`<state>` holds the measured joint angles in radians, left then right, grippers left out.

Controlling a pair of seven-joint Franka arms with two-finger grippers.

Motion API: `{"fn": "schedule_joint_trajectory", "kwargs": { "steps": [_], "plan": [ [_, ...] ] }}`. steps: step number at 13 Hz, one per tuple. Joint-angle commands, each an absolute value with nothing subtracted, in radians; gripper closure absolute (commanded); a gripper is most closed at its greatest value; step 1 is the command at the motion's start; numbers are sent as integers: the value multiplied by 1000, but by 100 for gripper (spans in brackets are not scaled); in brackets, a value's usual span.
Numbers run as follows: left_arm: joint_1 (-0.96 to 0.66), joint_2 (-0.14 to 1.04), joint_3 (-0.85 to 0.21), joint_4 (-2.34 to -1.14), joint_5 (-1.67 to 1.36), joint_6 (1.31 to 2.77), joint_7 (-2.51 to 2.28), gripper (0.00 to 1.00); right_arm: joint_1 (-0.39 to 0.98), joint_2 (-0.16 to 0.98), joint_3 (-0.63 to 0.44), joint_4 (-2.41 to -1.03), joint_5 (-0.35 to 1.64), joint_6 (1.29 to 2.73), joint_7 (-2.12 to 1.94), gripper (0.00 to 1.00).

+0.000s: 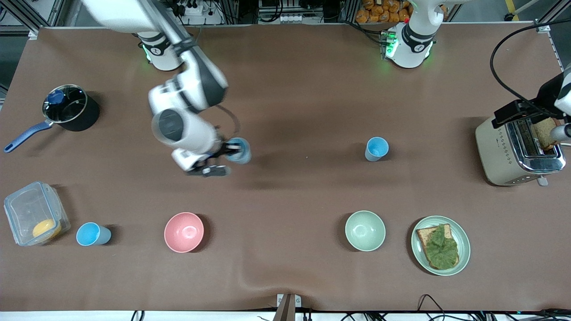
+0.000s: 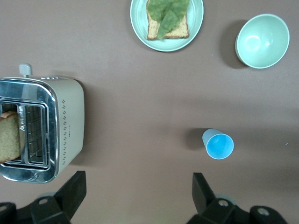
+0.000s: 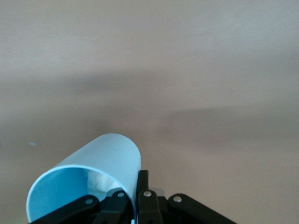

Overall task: Stack blue cups with both arms
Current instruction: 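Carry the light-blue cup with the right gripper toward the table middle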

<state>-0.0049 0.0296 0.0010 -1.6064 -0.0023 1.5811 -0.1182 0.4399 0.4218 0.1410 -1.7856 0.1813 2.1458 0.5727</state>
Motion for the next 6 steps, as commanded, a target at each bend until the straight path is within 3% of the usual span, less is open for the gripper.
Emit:
{"fn": "schedule_joint_trajectory", "kwargs": {
  "steps": [1, 5, 6],
  "plan": [
    [-17, 29, -5, -1676, -40, 1647, -129, 0, 512, 509, 130, -1764, 196, 2262, 702, 100],
    [-20, 31, -26, -1773, -54, 1755, -133, 0, 584, 597, 129, -1766, 198, 2377, 756, 100],
    [-31, 29, -29, -1805, -61, 1793, -140, 0, 583, 603, 129, -1764, 199, 2384, 759, 68]
  ]
}}
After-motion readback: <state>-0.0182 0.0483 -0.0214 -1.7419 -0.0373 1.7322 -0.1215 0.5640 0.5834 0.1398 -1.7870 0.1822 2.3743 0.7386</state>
